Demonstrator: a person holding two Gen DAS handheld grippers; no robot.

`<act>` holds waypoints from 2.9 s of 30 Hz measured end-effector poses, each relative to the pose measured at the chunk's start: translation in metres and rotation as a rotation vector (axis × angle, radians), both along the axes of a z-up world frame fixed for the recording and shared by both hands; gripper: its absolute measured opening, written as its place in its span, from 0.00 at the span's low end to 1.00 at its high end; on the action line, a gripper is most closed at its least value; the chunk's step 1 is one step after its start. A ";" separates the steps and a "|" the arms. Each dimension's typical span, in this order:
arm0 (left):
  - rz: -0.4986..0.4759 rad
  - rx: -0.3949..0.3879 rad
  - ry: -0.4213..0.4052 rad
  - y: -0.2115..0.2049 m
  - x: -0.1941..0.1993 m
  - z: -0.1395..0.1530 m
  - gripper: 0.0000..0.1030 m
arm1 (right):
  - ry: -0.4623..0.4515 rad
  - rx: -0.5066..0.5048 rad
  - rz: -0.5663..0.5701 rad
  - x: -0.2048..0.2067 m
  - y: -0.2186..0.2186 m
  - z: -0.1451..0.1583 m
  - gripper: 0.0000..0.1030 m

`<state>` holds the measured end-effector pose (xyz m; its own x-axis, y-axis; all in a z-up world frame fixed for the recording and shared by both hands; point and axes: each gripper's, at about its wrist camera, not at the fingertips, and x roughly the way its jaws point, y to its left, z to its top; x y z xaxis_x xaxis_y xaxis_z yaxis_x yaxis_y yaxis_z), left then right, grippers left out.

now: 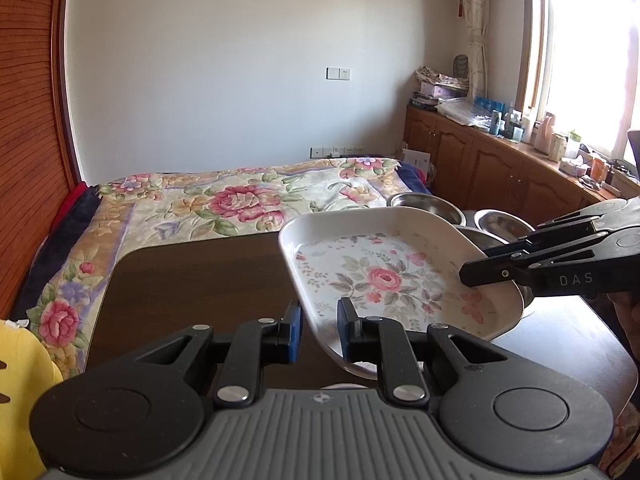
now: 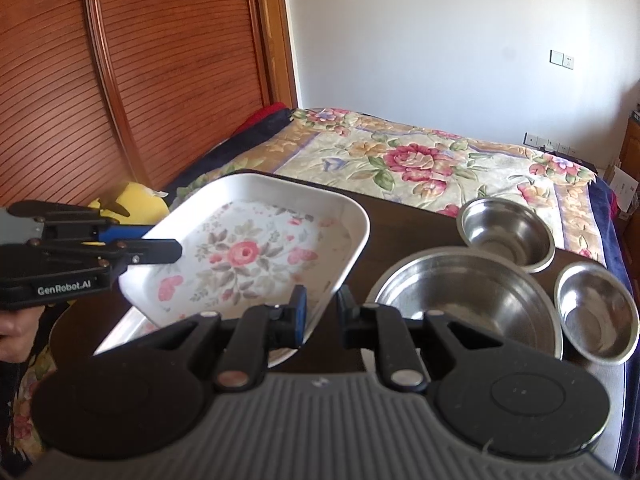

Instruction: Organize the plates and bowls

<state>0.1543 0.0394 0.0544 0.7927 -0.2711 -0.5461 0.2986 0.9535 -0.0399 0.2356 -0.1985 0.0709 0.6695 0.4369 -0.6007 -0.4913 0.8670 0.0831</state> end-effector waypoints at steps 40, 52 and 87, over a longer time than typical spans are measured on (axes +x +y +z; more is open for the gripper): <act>0.084 -0.030 0.066 0.044 -0.080 -0.054 0.19 | -0.011 -0.021 0.109 -0.062 0.042 -0.049 0.18; 0.102 -0.029 0.082 0.051 -0.082 -0.063 0.19 | -0.014 -0.017 0.110 -0.066 0.050 -0.058 0.18; 0.120 -0.050 0.079 0.060 -0.083 -0.063 0.29 | -0.029 0.022 0.103 -0.070 0.045 -0.056 0.20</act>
